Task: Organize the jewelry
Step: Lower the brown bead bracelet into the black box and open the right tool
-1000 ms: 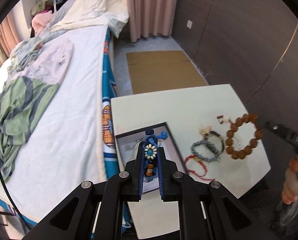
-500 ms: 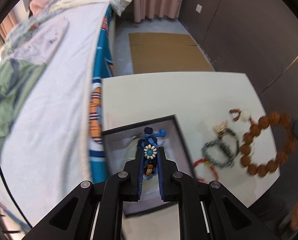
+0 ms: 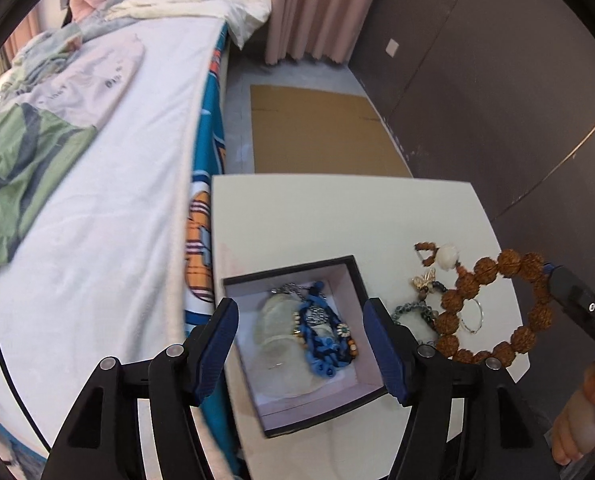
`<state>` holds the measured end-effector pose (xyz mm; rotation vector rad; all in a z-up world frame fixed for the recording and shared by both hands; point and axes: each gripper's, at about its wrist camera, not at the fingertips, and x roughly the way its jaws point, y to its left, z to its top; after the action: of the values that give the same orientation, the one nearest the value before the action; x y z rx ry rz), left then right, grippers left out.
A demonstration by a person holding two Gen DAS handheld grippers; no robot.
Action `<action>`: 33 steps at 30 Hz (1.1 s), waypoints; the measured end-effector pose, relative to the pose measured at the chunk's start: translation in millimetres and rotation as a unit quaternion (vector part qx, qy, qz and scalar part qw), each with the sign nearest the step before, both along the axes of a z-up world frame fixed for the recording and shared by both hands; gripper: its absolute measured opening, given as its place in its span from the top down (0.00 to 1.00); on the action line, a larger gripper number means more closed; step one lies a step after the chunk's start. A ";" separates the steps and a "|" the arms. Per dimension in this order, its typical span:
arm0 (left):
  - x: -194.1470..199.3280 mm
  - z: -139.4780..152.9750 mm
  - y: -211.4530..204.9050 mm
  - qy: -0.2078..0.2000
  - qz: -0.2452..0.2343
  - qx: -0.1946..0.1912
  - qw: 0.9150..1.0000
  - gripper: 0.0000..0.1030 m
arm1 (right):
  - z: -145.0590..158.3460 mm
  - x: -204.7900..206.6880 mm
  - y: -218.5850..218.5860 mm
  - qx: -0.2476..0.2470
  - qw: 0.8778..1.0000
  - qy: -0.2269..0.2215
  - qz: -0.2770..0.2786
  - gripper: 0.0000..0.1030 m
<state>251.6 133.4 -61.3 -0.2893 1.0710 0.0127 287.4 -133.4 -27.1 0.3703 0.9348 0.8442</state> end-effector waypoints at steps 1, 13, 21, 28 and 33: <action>-4.7 4.1 3.8 -0.005 0.003 0.001 1.000 0.36 | 0.9 -0.7 2.8 0.003 1.000 -0.002 0.003 0.81; -39.4 22.7 45.9 -0.029 0.036 -0.001 0.999 0.35 | -6.6 -5.5 71.1 0.034 0.998 0.026 0.049 0.81; -55.0 32.4 64.0 -0.036 0.052 0.003 0.998 0.35 | -45.7 11.0 99.8 -0.056 0.994 0.088 0.030 0.69; -55.2 35.3 53.9 -0.049 0.039 -0.002 0.998 0.26 | -30.7 12.2 61.1 -0.045 0.997 0.068 0.003 0.36; -47.5 32.0 36.4 -0.043 0.020 -0.001 0.999 0.26 | -27.2 17.5 36.4 -0.058 0.996 0.062 -0.018 0.36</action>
<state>204.0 169.7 -29.2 -0.3110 0.9788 0.0347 304.9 -97.0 -54.3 0.3423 1.0847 0.7364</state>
